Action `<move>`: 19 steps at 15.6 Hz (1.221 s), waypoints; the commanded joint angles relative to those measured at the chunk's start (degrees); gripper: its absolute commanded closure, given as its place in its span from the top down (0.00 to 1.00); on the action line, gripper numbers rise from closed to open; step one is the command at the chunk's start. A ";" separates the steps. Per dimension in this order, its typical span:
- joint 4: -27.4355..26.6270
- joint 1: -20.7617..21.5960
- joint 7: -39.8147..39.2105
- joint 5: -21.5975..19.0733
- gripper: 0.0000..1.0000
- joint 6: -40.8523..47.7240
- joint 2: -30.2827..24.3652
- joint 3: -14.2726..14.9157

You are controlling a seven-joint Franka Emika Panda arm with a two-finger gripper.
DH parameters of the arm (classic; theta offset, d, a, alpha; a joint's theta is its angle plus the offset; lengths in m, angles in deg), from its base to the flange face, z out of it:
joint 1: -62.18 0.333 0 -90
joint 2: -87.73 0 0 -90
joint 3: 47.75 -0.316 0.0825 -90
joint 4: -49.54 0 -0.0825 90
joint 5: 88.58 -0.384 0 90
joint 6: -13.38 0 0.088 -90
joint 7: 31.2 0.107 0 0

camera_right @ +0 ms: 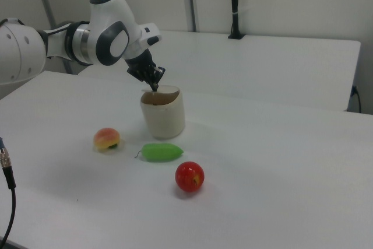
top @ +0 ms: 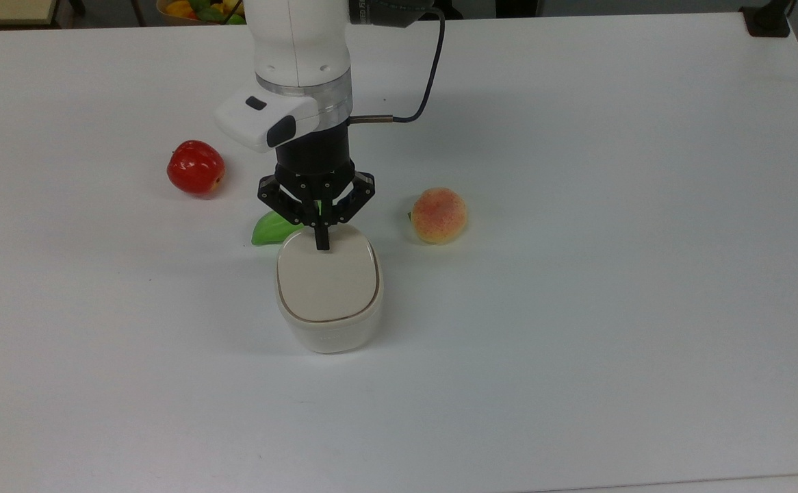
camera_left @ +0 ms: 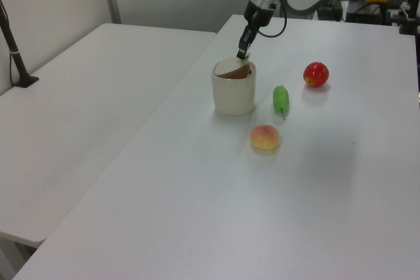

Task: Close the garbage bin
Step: 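Push the bin lid down with the gripper until it shuts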

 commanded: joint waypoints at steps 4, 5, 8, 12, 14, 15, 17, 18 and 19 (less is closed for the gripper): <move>-1.82 0.29 -0.64 1.27 0.00 1.23 0.45 0.59; -1.91 0.21 -0.72 1.36 0.00 1.23 0.54 0.51; -2.26 0.38 -0.73 1.36 0.00 1.06 1.68 0.51; -2.17 0.38 -0.81 1.36 0.00 0.88 2.65 0.59; -2.17 0.29 -0.81 1.36 0.00 0.97 2.65 0.51; -2.17 0.29 -0.81 1.36 0.00 0.97 2.65 0.59; -1.91 0.29 -0.73 1.36 0.00 0.97 2.57 0.59; -1.82 0.38 -0.55 1.36 0.00 1.06 2.39 0.51; -1.65 0.38 -0.46 1.27 0.00 1.15 1.95 0.59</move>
